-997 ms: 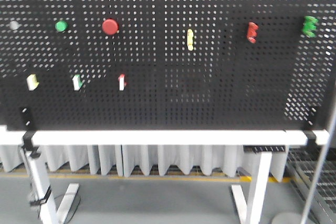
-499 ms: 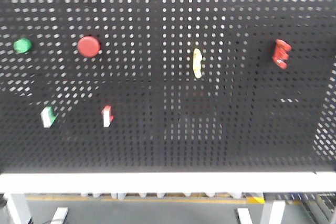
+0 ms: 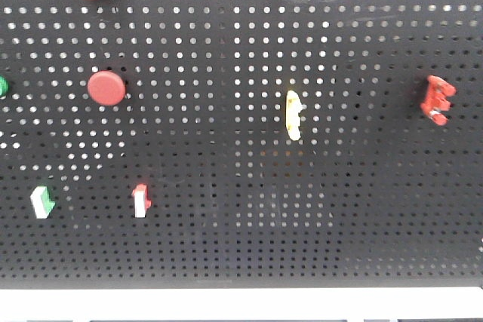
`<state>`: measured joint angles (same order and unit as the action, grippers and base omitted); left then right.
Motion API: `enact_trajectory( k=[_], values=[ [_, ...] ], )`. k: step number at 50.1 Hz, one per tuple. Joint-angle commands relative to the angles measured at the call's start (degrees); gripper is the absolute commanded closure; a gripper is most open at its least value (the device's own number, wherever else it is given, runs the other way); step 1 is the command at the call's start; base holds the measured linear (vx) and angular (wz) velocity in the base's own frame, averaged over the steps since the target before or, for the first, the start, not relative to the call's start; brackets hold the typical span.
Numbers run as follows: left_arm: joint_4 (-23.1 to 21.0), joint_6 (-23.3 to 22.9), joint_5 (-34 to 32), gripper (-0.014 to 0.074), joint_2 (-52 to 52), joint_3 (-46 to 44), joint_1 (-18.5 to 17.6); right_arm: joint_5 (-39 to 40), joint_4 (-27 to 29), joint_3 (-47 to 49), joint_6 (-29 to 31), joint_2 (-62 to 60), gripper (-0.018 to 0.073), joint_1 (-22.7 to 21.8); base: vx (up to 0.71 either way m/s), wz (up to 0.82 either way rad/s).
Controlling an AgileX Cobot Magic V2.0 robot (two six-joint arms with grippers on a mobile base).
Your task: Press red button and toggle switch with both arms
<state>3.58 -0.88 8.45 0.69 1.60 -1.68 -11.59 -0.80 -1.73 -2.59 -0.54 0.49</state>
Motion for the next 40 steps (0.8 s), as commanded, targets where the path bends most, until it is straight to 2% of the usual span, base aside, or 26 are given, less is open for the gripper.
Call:
enact_trajectory(
  k=[1, 40],
  values=[
    [-0.32, -0.21, -4.84, 0.0594, 0.25, 1.59, -0.17, 4.62, -0.24, -0.66, 0.48, -0.06, 0.0562, -0.12, 0.05, -0.01],
    [-0.27, -0.21, -5.63, 0.0594, 0.25, 1.55, -0.17, 5.05, -1.6, -0.66, 0.74, -0.06, 0.0562, -0.12, 0.0, 0.0]
  ],
)
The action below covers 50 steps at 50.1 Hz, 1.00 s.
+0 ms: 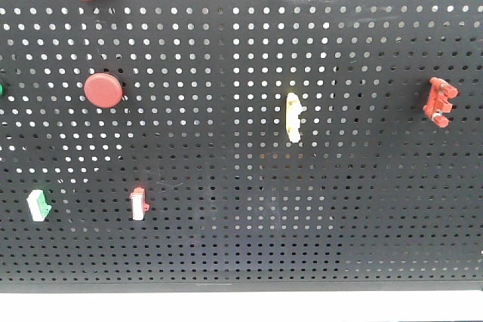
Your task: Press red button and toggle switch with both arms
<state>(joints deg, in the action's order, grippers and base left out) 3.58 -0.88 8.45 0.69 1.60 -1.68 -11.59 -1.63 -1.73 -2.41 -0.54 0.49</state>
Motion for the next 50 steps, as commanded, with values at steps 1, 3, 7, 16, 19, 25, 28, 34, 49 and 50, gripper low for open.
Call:
enact_trajectory(
  k=[1, 3, 7, 16, 19, 25, 28, 34, 49, 50],
  values=[
    [-0.27, -0.21, -6.16, 0.0594, 0.25, 1.48, -0.17, 5.05, -0.77, -0.66, 0.56, -0.06, 0.0562, -0.12, 0.0, 0.0],
    [-0.27, -0.21, -7.36, 0.0594, 0.25, 1.48, -0.17, 5.0, -0.76, -0.66, 0.56, -0.06, 0.0562, -0.12, 0.0, 0.0],
    [-0.33, -0.21, -10.24, 0.0594, 0.25, 1.48, -0.17, 6.93, -0.76, -0.66, 0.56, -0.06, 0.0562, -0.12, 0.0, 0.0],
    [-0.34, -0.88, -22.71, 0.0594, 0.25, 1.01, -0.17, 18.79, -0.7, -0.59, 0.35, -0.06, 0.0562, -0.16, 0.0, 0.0],
    [-0.34, -3.43, -25.83, 0.0594, 0.25, -0.37, -0.17, 26.38, -0.58, 0.06, -0.27, -0.06, 0.0562, -0.09, 0.0, 0.0],
    [-0.24, -5.65, -24.14, 0.0594, 0.11, -7.79, -0.17, 29.67, -0.45, 6.34, -4.28, 0.04, 0.0562, -0.09, 0.0, 0.0],
    [-0.11, -5.63, -21.58, 0.0594, -0.6, -12.78, -0.17, 26.78, -0.51, 11.61, -5.54, 0.95, 0.0562, -0.09, 0.0, 0.0],
    [-0.06, -5.63, -18.19, 0.0594, -4.43, -24.82, -0.17, 18.81, -0.88, 24.2, -5.62, 5.76, 0.0562, -0.09, 0.0, 0.0],
    [-0.26, -5.6, -4.72, 0.0594, -27.06, -55.21, -0.17, 16.31, -0.88, 48.97, -5.29, 28.56, 0.0562, -0.09, 0.0, 0.0],
    [-0.26, -5.6, -4.72, 0.0594, -27.84, -55.49, -0.17, 16.55, -0.88, 49.38, -5.29, 29.71, 0.0562, -0.09, 0.0, 0.0]
  ],
)
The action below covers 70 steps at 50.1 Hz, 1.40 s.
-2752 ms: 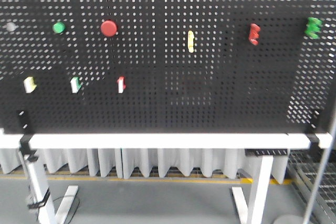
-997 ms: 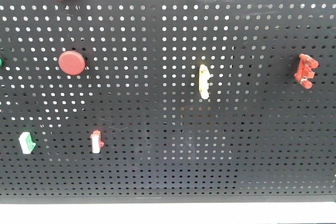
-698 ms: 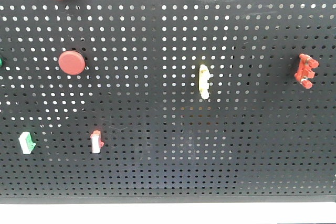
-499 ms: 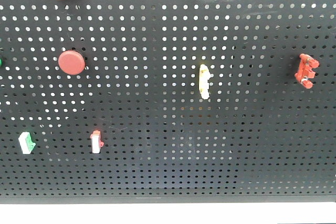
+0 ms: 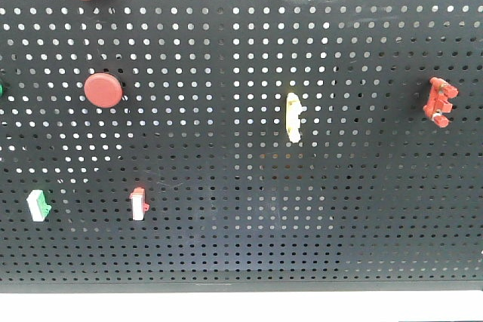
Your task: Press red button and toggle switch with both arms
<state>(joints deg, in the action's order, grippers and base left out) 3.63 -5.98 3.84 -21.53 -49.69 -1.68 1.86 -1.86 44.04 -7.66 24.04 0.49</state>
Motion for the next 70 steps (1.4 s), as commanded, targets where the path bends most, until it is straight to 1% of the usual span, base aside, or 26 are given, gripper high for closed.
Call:
enact_trajectory(
  k=[1, 5, 14, 18, 21, 25, 27, 39, 46, 55, 62, 70],
  values=[
    [-0.31, -0.56, -0.18, 0.0594, -6.76, -4.5, -0.17, 3.1, -0.65, 3.87, -0.04, 6.22, 0.0562, -0.09, 0.0, 0.0],
    [-0.31, -0.56, -0.52, 0.0594, -10.48, -4.55, -0.17, 4.98, -0.65, 3.62, -0.04, 9.6, 0.0562, -0.09, 0.0, 0.0],
    [-0.33, -0.52, -3.84, 0.0594, -16.91, -4.55, -0.17, 5.08, -0.65, 3.67, -0.04, 14.84, 0.0562, -0.09, 0.0, 0.0],
    [-0.44, -0.96, -7.21, 0.0594, -19.37, -4.55, -0.22, 6.21, -0.65, 3.67, -0.09, 16.12, 0.0562, -0.09, 0.0, 0.0],
    [-0.38, -1.15, -11.07, 0.0594, -20.9, -4.55, -0.73, 7.75, -0.65, 3.67, -0.09, 16.74, 0.0562, -0.09, 0.0, 0.0],
    [-0.26, -1.15, -16.22, 0.0594, -22.91, -4.6, -2.72, 9.86, -0.65, 3.67, -0.09, 16.86, 0.0562, -0.09, 0.0, 0.0],
    [-0.11, -1.15, -17.61, 0.0594, -23.71, -5.12, -4.02, 10.92, -0.65, 3.67, -0.09, 16.86, 0.0562, -0.09, 0.0, 0.0],
    [0.19, -1.04, -16.95, 0.0594, -30.91, -12.71, -13.84, 12.35, -0.65, 3.67, -0.09, 16.86, 0.0562, -0.09, 0.0, 0.0],
    [0.19, -1.04, -16.88, 0.0594, -35.44, -17.94, -17.53, 12.35, -0.65, 3.67, -0.09, 16.86, 0.0562, -0.09, 0.0, 0.0],
    [0.09, -1.13, -16.58, 0.0594, -41.27, -23.84, -20.57, 12.35, -0.65, 3.67, -0.09, 16.86, 0.0562, -0.09, 0.0, 0.0],
    [-0.28, -1.13, -16.66, 0.0594, -45.38, -27.11, -21.25, 12.35, -0.65, 3.67, -0.09, 16.86, 0.0562, -0.09, 0.0, 0.0],
    [-0.45, -1.13, -17.19, 0.0594, -49.66, -29.6, -21.19, 12.41, -0.65, 3.67, -0.09, 16.86, 0.0562, -0.09, 0.0, 0.0]
  ],
)
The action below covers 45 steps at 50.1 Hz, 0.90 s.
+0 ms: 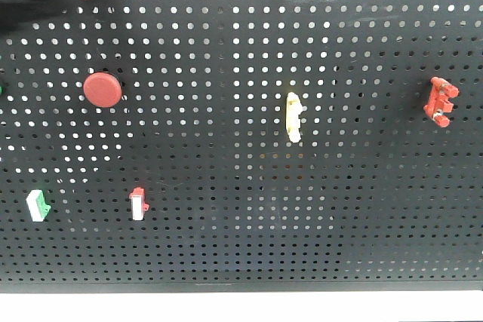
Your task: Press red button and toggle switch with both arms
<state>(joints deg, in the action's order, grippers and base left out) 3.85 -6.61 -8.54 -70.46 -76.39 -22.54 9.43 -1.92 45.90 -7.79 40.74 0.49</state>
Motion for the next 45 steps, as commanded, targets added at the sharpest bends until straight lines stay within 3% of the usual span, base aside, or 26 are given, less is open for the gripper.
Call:
enact_trajectory(
  k=[1, 11, 22, 32, 39, 45],
  values=[
    [-0.74, -0.5, -5.47, 0.0594, -1.35, -3.17, -0.32, 4.85, -0.6, 1.81, 0.03, 0.16, 0.0562, -0.09, 0.0, 0.0],
    [-3.85, -0.44, -7.68, 0.0594, -4.08, -3.37, -0.32, 4.85, -0.6, 1.81, 0.03, 0.16, 0.0562, -0.09, 0.0, 0.0],
    [-3.54, -0.44, -9.54, 0.0594, -4.11, -3.37, -0.43, 4.85, -0.6, 1.81, 0.03, 0.16, 0.0562, -0.09, 0.0, 0.0],
    [-3.54, 0.59, -4.67, 0.0594, 2.07, -2.15, -1.01, 4.85, -0.6, 1.81, 0.03, 0.16, 0.0562, -0.09, 0.0, 0.0],
    [-3.85, 4.55, -4.62, 0.0594, 7.67, 2.8, -1.01, 4.05, -0.6, 1.86, 0.08, 1.2, 0.0562, -0.09, 0.0, 0.0],
    [-3.85, 4.64, -4.12, 0.0594, 12.86, 8.11, -1.01, 2.03, -2.13, 1.86, 0.08, 2.2, 0.0562, 0.02, 0.0, 0.0]
  ],
)
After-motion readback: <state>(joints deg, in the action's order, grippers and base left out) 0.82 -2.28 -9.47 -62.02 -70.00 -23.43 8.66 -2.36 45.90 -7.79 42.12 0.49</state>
